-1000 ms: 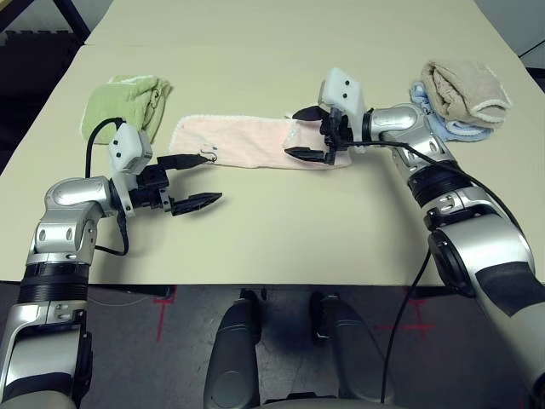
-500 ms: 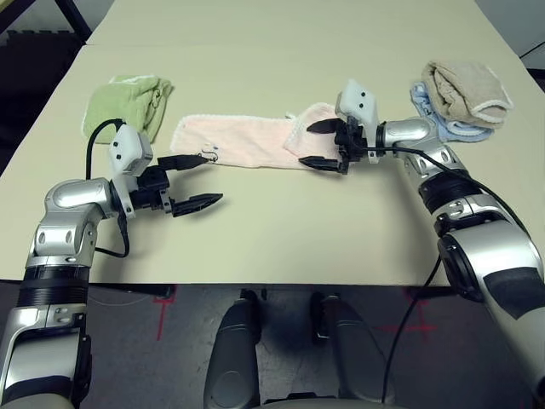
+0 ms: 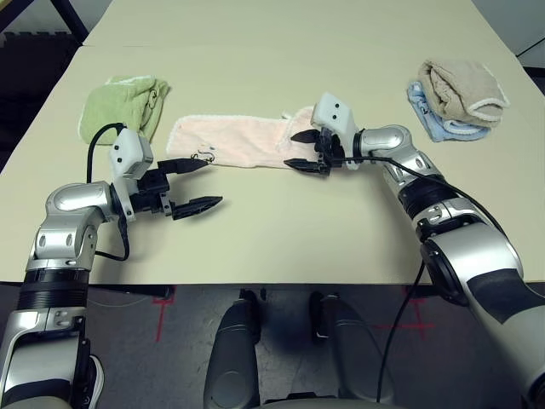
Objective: Fold the towel and set it aside.
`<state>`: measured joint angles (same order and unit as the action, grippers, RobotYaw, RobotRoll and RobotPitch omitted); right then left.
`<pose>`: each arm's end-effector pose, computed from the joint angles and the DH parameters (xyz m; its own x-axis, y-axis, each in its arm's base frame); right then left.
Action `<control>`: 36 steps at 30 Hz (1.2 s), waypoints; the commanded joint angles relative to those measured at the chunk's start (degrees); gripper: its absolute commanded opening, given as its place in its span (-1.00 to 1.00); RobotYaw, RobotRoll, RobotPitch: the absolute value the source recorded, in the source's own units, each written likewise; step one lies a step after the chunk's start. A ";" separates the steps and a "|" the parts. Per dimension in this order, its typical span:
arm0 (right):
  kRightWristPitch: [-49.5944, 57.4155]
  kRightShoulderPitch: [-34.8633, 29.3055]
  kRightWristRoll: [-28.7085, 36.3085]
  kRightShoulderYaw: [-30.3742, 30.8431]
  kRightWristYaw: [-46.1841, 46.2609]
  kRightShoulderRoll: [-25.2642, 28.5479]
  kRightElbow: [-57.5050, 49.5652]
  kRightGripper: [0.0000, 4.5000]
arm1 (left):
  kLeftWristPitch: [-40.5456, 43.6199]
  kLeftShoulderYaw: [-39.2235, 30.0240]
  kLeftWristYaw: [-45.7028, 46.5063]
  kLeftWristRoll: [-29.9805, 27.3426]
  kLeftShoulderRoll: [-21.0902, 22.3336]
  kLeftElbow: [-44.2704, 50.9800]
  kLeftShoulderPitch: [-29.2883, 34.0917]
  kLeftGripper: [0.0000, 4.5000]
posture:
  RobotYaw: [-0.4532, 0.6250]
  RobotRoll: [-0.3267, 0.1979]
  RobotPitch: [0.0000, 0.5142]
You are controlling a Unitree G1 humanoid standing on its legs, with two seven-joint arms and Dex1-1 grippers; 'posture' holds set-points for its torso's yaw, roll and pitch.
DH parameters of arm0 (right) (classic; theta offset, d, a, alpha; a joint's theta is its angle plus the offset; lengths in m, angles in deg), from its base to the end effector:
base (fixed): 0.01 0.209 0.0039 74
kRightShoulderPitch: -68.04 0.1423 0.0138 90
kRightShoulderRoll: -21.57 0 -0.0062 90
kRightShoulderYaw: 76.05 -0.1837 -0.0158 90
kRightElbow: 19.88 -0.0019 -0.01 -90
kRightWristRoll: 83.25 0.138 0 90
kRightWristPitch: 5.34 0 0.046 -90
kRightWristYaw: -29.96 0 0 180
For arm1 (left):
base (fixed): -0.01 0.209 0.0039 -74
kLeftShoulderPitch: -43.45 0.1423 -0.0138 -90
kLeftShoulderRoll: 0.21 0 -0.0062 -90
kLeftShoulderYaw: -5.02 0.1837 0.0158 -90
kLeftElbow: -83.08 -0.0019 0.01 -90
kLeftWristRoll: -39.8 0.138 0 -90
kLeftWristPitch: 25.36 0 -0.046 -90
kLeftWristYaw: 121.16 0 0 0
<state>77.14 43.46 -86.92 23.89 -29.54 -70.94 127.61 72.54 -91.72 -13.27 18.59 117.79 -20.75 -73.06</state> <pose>0.3712 -0.1244 0.1954 0.3967 0.8697 -0.2936 -0.8733 0.2591 -0.4125 0.2691 0.3001 0.1825 0.5127 -0.8328 -0.2089 0.8460 0.4484 0.2886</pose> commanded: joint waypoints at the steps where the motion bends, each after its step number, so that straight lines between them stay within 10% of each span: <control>1: 0.49 0.60 -0.56 0.12 -0.02 0.72 0.96 -0.77 | 0.42 -0.13 0.00 -0.61 0.31 1.73 1.14 1.00 | -0.16 0.25 -0.18; 29: -6.46 -7.20 4.23 2.28 -23.29 10.11 -11.10 -0.98 | 0.31 0.62 -0.53 -0.11 0.17 1.13 0.39 1.00 | -0.19 0.25 -0.22; 36: -6.79 -6.61 3.60 1.64 -21.61 10.44 -9.89 -0.04 | 0.50 0.64 -0.55 -0.11 0.28 1.20 0.42 1.00 | -0.19 0.25 -0.22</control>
<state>71.01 36.96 -83.14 25.26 -51.11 -60.96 117.41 72.95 -91.68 -13.29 18.56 117.79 -19.75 -72.88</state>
